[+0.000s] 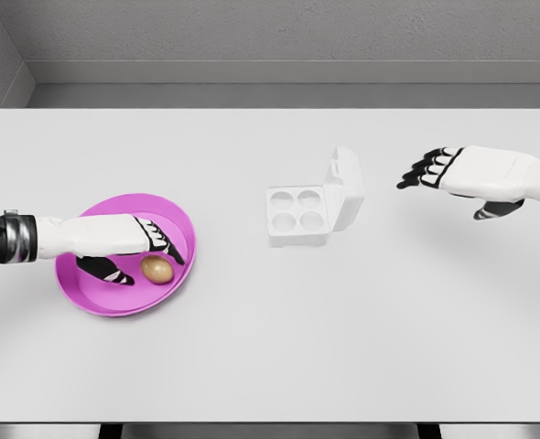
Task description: Pack egg into the box and close the box lid
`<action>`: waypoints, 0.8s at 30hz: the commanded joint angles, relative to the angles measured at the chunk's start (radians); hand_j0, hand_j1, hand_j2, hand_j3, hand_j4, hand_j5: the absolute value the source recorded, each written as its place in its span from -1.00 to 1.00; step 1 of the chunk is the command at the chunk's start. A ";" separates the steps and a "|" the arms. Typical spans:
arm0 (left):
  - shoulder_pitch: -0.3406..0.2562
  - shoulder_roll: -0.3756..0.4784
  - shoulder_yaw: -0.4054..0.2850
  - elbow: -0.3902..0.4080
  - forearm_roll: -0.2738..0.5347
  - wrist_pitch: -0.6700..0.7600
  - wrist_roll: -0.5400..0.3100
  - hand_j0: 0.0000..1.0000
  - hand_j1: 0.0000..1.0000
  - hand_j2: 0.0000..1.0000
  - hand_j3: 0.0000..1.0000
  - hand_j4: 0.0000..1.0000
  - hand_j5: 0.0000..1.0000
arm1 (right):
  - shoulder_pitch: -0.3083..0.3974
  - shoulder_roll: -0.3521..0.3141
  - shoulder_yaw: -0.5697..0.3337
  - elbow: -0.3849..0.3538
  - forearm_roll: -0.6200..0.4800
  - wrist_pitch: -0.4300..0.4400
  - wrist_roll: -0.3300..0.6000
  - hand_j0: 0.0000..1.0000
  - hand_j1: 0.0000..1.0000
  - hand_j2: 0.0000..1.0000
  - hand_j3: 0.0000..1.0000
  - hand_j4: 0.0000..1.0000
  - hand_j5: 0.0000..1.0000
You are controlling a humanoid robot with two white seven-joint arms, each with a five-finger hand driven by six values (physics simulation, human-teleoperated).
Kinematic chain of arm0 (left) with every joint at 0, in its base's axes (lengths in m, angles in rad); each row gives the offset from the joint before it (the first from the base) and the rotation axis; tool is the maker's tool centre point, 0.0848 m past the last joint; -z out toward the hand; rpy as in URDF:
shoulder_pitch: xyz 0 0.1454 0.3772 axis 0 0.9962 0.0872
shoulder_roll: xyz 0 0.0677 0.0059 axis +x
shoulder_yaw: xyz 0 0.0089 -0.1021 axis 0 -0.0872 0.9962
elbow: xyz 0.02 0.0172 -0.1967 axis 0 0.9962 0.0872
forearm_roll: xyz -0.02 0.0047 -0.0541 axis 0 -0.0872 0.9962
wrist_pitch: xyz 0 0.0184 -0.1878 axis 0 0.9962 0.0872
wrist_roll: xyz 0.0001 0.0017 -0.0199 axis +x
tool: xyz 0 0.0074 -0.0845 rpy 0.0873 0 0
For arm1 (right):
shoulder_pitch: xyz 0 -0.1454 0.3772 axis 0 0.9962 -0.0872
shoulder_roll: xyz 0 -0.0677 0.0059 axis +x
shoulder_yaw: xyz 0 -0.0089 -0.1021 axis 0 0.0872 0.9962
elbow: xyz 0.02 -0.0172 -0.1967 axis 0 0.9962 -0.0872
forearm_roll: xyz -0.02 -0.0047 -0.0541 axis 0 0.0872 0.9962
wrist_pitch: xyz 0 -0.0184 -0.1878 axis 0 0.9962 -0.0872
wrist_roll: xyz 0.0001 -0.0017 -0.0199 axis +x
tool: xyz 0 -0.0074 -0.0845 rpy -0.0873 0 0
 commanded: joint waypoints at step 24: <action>0.005 -0.013 -0.002 -0.002 -0.016 0.002 0.001 0.33 0.33 0.33 0.33 0.33 0.33 | -0.002 0.008 0.004 -0.003 -0.003 0.003 0.000 1.00 1.00 1.00 1.00 1.00 1.00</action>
